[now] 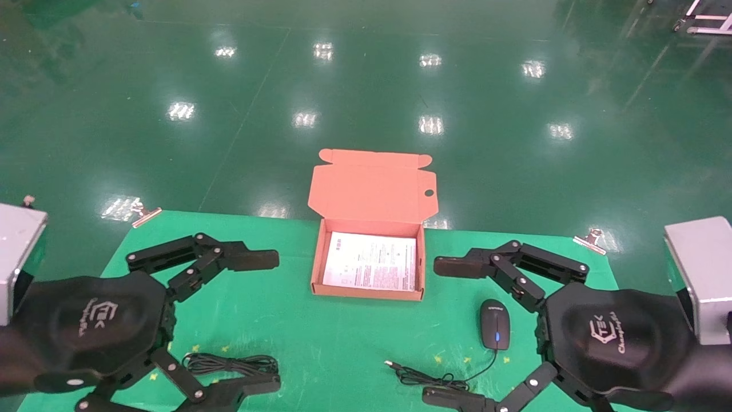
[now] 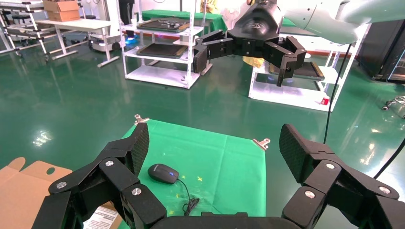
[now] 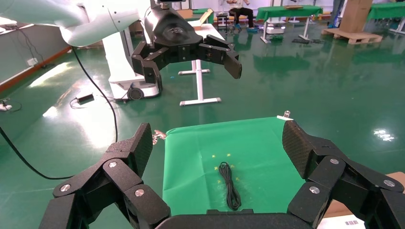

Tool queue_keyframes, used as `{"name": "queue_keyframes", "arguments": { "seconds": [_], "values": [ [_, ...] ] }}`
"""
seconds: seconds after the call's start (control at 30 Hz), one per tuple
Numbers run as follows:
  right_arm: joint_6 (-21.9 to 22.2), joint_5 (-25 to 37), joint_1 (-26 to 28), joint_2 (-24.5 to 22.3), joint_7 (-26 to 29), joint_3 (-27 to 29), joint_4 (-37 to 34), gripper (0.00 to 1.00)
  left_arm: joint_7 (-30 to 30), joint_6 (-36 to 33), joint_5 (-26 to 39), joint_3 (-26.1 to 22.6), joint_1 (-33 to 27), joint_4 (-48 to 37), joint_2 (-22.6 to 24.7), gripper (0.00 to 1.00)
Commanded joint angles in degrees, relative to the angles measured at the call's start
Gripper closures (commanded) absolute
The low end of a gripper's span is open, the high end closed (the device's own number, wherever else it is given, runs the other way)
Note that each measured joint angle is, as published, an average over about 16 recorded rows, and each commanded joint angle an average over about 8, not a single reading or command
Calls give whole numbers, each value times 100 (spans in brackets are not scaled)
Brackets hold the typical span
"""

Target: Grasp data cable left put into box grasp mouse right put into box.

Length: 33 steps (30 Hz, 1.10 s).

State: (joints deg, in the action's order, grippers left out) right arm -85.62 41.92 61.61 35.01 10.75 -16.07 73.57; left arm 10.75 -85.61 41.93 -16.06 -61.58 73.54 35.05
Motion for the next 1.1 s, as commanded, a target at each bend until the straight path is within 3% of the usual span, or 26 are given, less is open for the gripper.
{"name": "queue_keyframes", "arguments": {
  "seconds": [0.03, 0.73, 1.1],
  "values": [
    [0, 0, 0, 0, 0, 0, 0, 0, 0, 0, 0, 0, 0, 0, 0, 0],
    [9, 47, 5, -6, -15, -11, 17, 0, 2, 0, 63, -28, -27, 1, 7, 0],
    [-100, 907, 391, 0, -303, -289, 226, 0, 210, -188, 1194, -587, -692, 2, 142, 0]
  ]
}}
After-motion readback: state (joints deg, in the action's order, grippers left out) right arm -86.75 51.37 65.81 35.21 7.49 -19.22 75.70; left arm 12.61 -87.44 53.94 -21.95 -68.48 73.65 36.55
